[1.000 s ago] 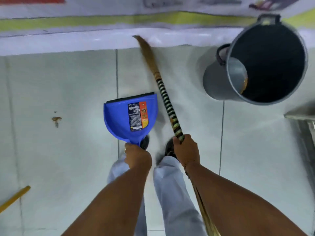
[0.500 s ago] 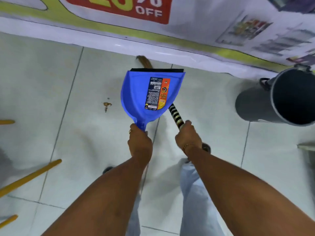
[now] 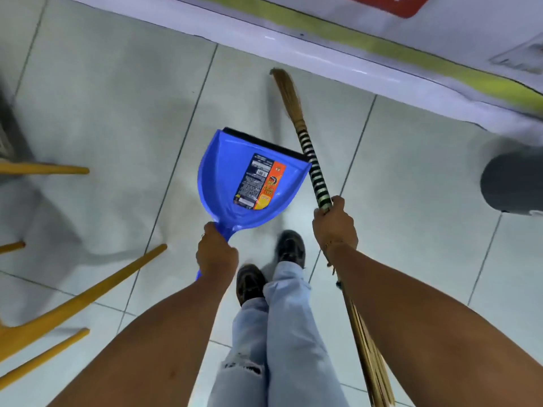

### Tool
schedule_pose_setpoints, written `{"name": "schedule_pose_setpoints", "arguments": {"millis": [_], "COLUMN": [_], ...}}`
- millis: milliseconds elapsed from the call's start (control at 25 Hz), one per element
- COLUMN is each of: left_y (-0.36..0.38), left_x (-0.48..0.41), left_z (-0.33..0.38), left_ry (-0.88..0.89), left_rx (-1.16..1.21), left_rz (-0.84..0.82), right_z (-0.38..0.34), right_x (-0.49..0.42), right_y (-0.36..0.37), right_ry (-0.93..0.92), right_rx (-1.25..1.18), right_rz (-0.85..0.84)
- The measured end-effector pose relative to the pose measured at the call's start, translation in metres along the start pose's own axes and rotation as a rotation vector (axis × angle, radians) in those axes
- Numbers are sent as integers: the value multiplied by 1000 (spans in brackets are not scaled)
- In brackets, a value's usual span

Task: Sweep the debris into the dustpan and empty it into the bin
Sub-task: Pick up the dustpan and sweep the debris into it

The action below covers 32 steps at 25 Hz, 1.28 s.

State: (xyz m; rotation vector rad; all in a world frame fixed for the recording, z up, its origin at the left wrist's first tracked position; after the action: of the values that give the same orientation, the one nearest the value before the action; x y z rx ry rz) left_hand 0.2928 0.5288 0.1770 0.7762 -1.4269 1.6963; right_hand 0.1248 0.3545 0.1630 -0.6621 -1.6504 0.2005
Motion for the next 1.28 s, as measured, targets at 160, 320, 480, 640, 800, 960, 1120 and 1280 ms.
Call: {"name": "schedule_pose_setpoints", "arguments": {"millis": [160,320,480,640,800,960,1120,1280], "left_y": [-4,0,13,20,25,29,35,43], "left_x": [-41,-95,-154,-201,-259,-301,-325,-330], "left_z": [-42,-63,-67,-83,-100,-113,-126,-128], "left_ry": [-101,-215,-223,-207,-66,88,128,136], "left_rx": [-37,-37,-103,-191,-395,-569,-662,-664], "left_rz": [-19,-52,-106,-101,-21,63,94,57], "right_z": [-3,-3,2,24,55,93,127,152], "right_x": [-35,-75,-106,-133,-175,-192,-186,-163], "right_y": [27,44,60,78,113,129,138,139], "right_ry": [79,102,72,106,171,289,272,224], "right_rx": [46,103,271,342,428,482,595,641], "right_rz": [-31,-46,-18,54,66,97,68,-5]}}
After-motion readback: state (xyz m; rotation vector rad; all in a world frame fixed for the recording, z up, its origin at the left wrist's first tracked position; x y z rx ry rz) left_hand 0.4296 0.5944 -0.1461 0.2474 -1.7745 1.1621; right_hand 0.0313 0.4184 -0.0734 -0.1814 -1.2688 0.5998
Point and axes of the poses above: each hand's wrist, its own x-axis away from the middle knuckle, its own y-axis out of the palm, z = x × y, the point moved 6 cm from there along -x, towards the middle knuckle, and after that the axes turned 12 degrees about -z, right-handed, at the moved point
